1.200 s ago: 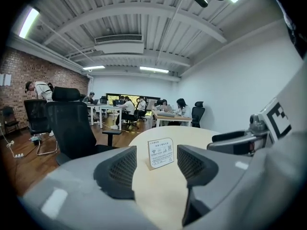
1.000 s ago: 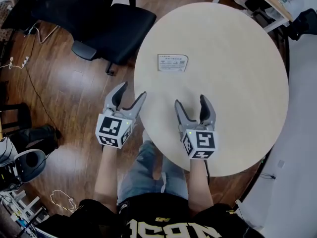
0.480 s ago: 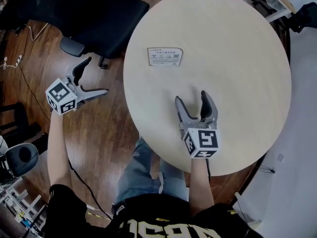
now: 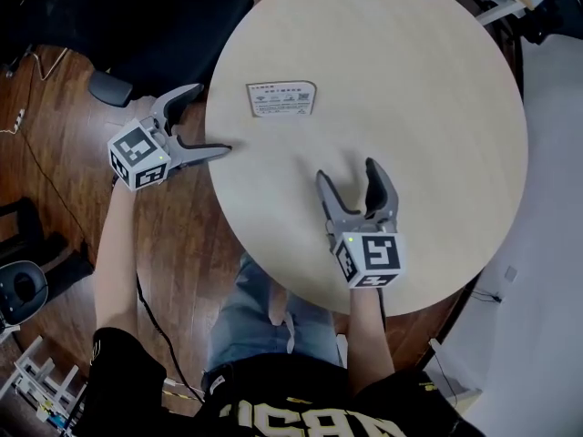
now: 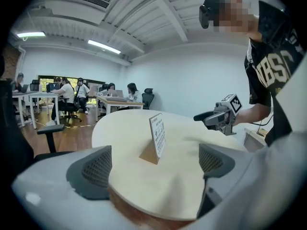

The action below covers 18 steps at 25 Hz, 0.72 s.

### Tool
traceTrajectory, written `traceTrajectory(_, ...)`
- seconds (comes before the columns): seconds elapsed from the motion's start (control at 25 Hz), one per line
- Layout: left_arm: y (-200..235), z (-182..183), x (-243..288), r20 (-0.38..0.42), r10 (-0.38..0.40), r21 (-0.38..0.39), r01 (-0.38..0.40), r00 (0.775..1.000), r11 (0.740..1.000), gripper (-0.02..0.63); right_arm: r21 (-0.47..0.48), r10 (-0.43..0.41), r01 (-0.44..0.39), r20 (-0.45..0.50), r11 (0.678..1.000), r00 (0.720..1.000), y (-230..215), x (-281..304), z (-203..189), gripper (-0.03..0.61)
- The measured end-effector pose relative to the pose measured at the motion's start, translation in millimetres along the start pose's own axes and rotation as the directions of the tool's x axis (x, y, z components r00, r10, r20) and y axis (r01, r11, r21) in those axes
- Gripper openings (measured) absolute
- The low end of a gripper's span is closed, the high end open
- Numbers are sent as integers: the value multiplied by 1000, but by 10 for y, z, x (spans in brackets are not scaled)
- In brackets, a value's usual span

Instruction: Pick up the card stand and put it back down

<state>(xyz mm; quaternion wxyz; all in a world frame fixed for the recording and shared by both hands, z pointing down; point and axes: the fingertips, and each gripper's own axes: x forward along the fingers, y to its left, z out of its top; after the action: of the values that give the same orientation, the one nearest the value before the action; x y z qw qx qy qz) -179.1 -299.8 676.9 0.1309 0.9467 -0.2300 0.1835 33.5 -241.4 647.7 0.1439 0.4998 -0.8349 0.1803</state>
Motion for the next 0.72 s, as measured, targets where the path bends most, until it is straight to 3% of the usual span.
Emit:
traceTrajectory(0.52, -31, 89, 1015, -38, -83, 22, 84, 996, 996, 427, 36, -11, 11, -6, 999, 1000, -62, -126, -42, 376)
traceTrajectory(0.72, -71, 165, 1258, -2, -97, -12, 97, 995, 995, 265, 57, -22, 23, -21, 998, 1000, -153, -220, -71, 365)
